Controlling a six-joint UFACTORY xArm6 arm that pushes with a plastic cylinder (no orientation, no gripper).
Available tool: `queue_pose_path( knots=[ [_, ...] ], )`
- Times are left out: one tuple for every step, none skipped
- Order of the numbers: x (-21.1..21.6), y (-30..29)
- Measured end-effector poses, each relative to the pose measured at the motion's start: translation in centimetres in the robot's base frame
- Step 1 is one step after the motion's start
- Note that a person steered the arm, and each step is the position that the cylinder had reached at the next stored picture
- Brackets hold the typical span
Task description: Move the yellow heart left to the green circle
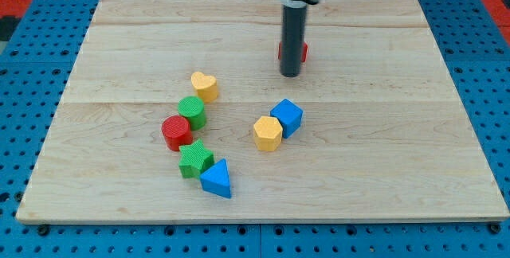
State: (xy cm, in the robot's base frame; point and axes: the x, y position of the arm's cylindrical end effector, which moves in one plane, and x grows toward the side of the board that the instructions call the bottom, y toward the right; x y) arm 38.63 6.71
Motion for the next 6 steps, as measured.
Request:
queue_pose_path(
  knots=[
    [-3.8, -0.1],
    [-6.4, -0.2],
    [-4.3, 0.0],
    [0.1, 0.2],
    [1.5, -1.1],
    [2.2, -5.9]
  ],
)
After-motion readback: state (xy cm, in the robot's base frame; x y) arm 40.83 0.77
